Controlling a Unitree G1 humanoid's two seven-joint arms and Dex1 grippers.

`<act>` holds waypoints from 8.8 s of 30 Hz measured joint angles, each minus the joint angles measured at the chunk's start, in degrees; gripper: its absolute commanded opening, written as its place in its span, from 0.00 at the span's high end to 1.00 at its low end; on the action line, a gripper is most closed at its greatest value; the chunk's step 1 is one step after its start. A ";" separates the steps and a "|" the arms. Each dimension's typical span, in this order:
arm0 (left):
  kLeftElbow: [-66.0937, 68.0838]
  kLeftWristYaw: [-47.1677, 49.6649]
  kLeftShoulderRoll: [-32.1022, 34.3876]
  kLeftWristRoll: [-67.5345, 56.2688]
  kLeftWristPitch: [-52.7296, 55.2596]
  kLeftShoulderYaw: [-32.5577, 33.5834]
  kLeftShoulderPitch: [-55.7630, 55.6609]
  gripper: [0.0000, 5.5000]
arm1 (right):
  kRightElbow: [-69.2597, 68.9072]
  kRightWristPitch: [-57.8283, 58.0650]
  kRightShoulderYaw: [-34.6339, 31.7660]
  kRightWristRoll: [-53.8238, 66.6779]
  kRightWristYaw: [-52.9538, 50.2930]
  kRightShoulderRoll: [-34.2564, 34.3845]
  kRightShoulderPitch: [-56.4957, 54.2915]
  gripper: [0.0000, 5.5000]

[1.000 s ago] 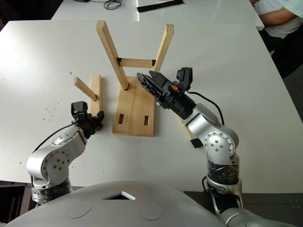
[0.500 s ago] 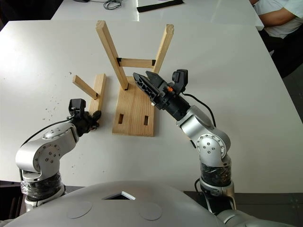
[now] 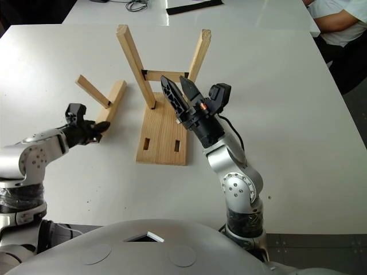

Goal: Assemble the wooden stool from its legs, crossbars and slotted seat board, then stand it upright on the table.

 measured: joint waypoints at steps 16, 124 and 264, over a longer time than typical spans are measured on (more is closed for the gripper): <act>-1.17 7.31 -11.15 -15.53 -18.98 23.44 -22.27 0.63 | 7.26 6.93 -6.53 -17.05 -6.06 -19.61 -32.68 0.35; -11.01 -28.73 0.61 -22.15 -37.25 0.39 20.74 0.25 | 26.08 29.81 -17.04 6.75 47.37 -38.23 -44.73 0.62; -3.94 25.83 -32.36 -0.27 -65.11 -2.13 28.54 0.25 | 1.81 28.11 -4.58 -24.63 23.73 -50.65 8.08 0.62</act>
